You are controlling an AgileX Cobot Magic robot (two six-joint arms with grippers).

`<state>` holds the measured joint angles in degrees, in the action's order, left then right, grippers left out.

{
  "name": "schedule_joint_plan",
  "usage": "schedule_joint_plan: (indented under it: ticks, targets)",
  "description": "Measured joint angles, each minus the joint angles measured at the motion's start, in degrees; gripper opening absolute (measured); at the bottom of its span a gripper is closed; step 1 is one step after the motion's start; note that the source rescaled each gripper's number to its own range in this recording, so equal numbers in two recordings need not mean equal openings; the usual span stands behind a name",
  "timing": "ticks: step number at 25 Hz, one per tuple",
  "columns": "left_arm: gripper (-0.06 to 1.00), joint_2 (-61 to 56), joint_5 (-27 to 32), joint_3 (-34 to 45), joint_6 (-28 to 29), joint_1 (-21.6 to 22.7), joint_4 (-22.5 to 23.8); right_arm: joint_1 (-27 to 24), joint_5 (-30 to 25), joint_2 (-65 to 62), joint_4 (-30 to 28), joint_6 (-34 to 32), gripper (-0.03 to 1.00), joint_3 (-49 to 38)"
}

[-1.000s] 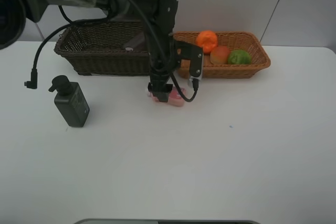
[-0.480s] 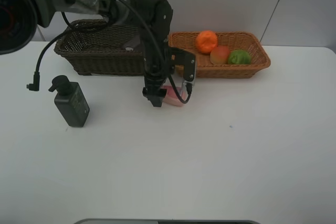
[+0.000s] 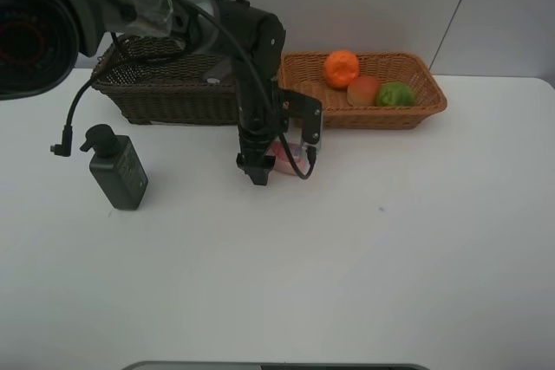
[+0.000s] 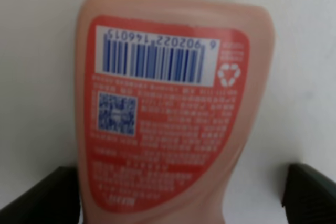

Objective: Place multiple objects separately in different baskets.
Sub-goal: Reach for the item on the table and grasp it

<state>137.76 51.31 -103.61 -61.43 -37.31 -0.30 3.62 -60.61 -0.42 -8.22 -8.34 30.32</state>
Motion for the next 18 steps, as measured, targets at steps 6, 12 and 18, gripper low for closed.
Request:
schedule_joint_plan:
  ticks: [6,12,18]
  targets:
    - [0.84,0.0,-0.1,0.0,-0.8,0.0,-0.1,0.0,0.0,0.0,0.0,0.0,0.88,0.0]
    - [0.37,0.0,-0.1,0.0,-0.9,0.0,-0.2,0.0,0.0,0.0,0.0,0.0,0.88,0.0]
    - [0.37,0.0,-0.1,0.0,-0.9,0.0,-0.2,0.0,0.0,0.0,0.0,0.0,0.88,0.0]
